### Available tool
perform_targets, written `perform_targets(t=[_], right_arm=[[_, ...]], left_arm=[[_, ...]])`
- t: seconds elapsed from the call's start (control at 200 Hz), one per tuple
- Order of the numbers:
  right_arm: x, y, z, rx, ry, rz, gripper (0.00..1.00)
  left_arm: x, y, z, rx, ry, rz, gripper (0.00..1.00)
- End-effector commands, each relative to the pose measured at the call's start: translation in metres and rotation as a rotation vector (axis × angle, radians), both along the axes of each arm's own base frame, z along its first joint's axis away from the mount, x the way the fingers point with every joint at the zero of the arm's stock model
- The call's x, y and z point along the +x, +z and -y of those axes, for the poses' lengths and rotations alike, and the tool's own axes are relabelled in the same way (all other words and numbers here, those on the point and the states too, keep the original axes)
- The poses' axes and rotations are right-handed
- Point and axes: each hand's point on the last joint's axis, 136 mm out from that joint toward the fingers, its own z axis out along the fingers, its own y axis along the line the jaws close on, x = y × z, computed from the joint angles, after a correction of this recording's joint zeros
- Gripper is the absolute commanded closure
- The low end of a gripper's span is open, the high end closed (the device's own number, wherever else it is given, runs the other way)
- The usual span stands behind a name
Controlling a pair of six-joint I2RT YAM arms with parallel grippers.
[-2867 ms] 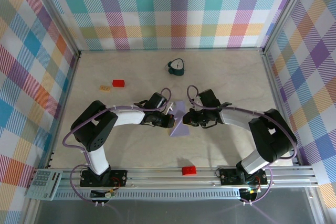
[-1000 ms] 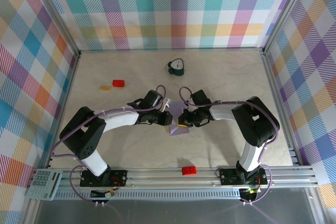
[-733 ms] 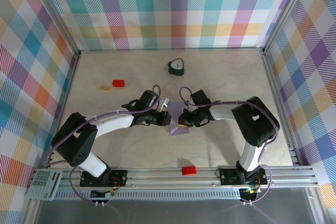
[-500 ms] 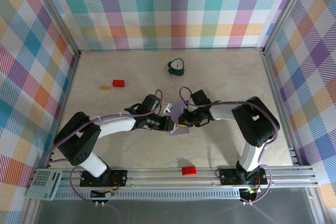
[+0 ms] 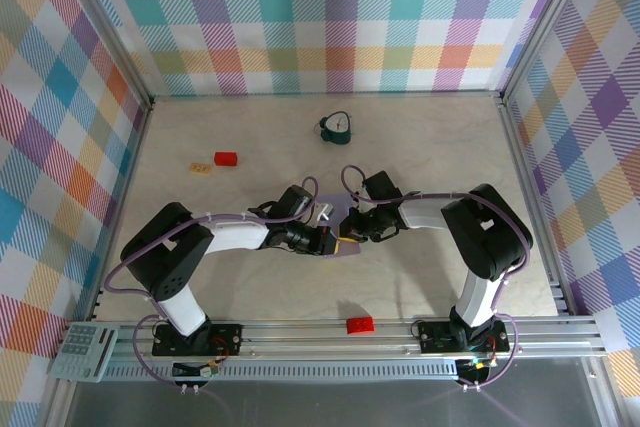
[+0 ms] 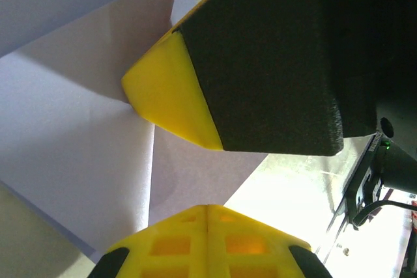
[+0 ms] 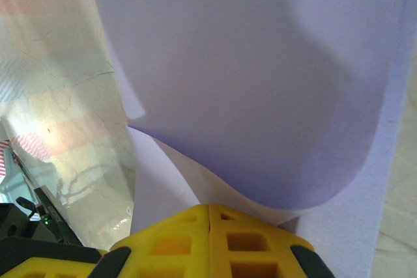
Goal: Fold a paper plane with a square sheet of paper (fold left side to right side)
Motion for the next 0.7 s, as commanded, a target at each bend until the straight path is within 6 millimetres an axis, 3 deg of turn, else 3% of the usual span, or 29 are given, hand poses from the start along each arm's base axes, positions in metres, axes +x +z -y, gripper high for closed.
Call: perform_targets(t=[0.0, 0.695], right_arm=[[-0.015, -0.020, 0.017, -0.111, -0.016, -0.072, 1.00], [-0.016, -0.020, 0.018, -0.132, -0.003, -0.072, 1.00]], left_arm=[[-0.001, -0.007, -0.002, 0.020, 0.015, -0.004, 1.00], [-0.007, -0.028, -0.016, 0.093, 0.027, -0.031, 1.00]])
